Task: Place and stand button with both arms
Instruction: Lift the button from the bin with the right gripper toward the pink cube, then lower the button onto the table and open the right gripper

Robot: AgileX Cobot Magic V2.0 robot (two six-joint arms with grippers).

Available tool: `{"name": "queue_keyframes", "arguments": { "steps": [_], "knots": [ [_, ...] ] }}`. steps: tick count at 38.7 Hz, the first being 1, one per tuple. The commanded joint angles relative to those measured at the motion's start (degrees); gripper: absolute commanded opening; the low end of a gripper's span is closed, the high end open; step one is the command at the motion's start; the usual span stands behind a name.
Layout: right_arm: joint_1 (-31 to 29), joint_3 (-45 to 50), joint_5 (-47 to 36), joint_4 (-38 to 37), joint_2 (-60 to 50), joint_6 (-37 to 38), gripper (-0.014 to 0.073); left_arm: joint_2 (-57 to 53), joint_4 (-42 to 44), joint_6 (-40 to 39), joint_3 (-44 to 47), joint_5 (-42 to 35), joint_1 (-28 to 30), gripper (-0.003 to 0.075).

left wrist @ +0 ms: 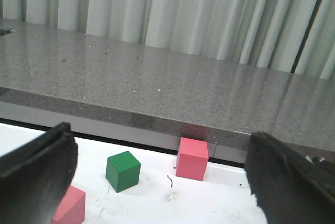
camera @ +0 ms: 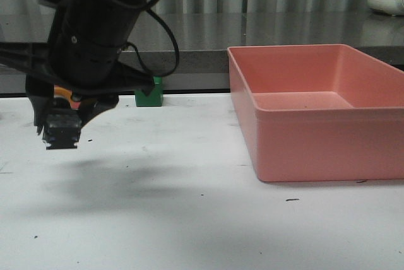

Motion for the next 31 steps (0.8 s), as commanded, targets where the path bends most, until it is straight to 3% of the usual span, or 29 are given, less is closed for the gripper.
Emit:
{"name": "queue_keyframes", "arguments": {
  "steps": [1, 7, 13, 31],
  "knots": [
    [-0.37, -1.97, -2.59, 0.78, -2.89, 3.8, 0.0139, 0.81, -0.17, -0.18, -1.97, -4.9, -0.05, 0.0617],
    [-2.49, -1.97, -3.01, 0.6, -2.2, 4.96, 0.0139, 0.81, -0.17, -0.18, -1.97, -4.9, -0.05, 0.0617],
    [-5.79, -1.97, -1.89, 0.53, -0.47, 12.48, 0.0139, 0.81, -0.17, -0.18, -1.97, -4.9, -0.05, 0.0617],
    [-6.99, -1.97, -0.13, -2.58, 1.38, 12.48, 0.0171, 0.81, -0.17, -0.18, -1.97, -4.9, -0.05, 0.0617]
  ]
}}
